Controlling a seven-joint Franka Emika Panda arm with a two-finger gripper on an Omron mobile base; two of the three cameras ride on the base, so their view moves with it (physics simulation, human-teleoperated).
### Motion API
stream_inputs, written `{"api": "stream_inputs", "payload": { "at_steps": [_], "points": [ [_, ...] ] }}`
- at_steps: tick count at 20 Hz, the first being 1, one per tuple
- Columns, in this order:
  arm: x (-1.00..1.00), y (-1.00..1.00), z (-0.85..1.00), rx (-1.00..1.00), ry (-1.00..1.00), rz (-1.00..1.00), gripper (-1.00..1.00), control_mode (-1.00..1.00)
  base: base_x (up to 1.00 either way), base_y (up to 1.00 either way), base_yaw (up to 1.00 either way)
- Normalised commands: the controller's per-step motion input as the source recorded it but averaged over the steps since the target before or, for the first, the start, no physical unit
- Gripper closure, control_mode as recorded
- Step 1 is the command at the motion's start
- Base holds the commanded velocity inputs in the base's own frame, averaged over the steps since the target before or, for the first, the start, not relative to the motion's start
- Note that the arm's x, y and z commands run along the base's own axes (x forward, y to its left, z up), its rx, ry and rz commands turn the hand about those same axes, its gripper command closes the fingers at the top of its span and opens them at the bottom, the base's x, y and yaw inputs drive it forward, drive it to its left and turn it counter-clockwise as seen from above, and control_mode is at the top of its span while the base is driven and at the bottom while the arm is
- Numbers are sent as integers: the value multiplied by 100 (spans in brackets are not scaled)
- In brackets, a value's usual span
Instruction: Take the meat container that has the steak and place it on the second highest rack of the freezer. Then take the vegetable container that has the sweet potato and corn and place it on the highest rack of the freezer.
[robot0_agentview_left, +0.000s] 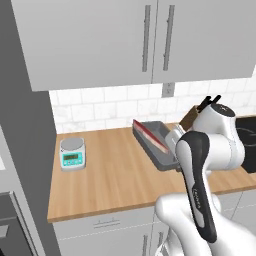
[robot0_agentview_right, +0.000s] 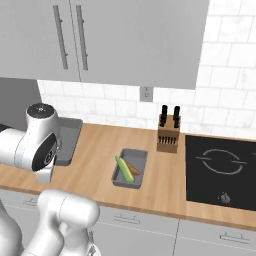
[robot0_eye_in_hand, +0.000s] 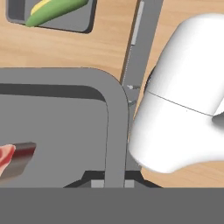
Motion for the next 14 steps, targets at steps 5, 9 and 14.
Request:
{"api": "stream_inputs", "payload": {
  "at_steps": [5, 9, 14],
  "points": [
    [0, 0, 0, 0, 0, 0, 100, -100, 0, 0, 0],
    [0, 0, 0, 0, 0, 0, 100, 100, 0, 0, 0],
    [0, 0, 0, 0, 0, 0, 100, 100, -76, -1, 0]
  ]
}}
